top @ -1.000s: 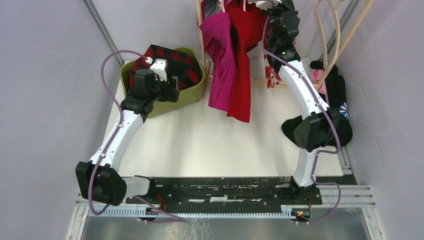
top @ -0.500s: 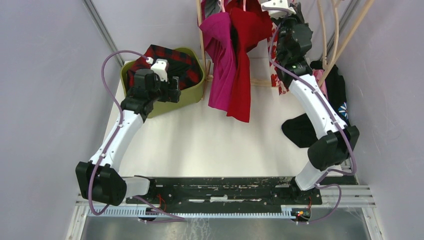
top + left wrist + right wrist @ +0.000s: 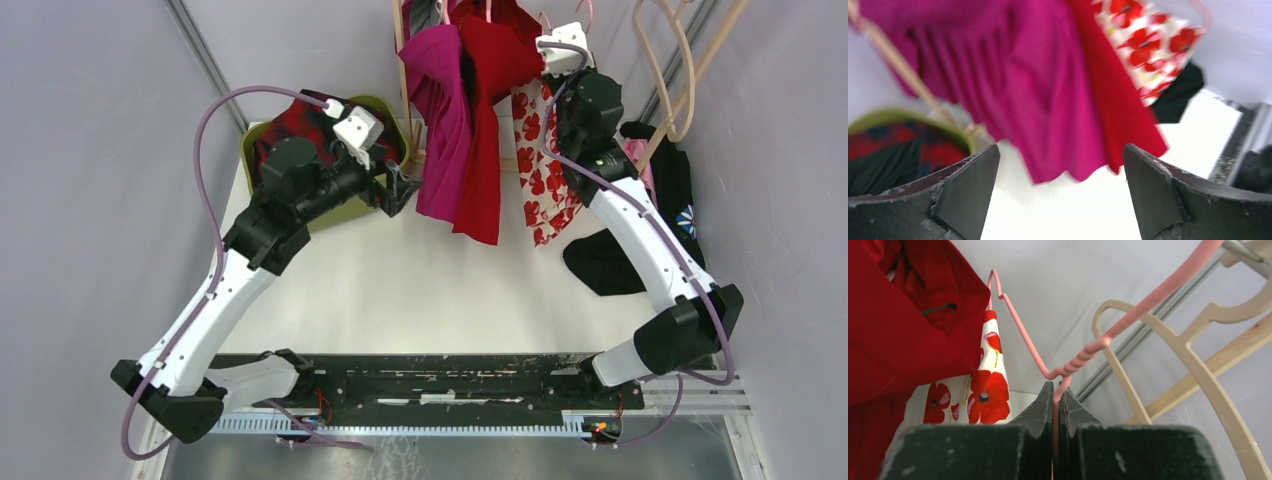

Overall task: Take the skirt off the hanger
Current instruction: Pick up the hanger from the clothesline, then remove the skirt from the hanger.

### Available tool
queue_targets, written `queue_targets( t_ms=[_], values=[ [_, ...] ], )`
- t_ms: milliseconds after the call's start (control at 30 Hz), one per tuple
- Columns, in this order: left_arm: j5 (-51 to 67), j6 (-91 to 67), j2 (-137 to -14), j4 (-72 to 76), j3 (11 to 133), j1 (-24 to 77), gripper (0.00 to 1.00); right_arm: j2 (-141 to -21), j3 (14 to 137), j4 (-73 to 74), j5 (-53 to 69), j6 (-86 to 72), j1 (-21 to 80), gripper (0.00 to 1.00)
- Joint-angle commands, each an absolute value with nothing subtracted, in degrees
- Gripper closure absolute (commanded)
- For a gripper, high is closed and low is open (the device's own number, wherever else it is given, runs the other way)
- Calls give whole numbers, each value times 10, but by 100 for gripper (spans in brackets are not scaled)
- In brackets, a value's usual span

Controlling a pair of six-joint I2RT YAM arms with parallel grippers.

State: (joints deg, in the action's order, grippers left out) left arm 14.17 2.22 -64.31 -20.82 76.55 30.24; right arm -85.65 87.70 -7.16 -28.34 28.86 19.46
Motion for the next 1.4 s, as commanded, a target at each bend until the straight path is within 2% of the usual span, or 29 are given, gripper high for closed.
queue_targets(
  t_ms=[0, 200, 367, 467, 833, 1367],
  values=[
    [173, 51, -649, -167, 818, 393, 1, -805, 886, -111, -283, 252, 197, 99],
    [156, 63, -706, -143, 825, 507, 1, -798, 884, -94, -273, 221, 198, 99],
    [101, 106, -751, -12, 762, 567, 1, -793, 886, -83, -264, 204, 202, 100],
    [56, 127, -790, 83, 746, 576, 1, -787, 885, -74, -260, 193, 204, 99],
    [-2, 160, -933, 211, 810, 593, 1, -744, 872, -29, -239, 126, 209, 100],
    [62, 119, -974, 247, 810, 636, 1, -739, 888, -11, -228, 124, 218, 99]
  ],
)
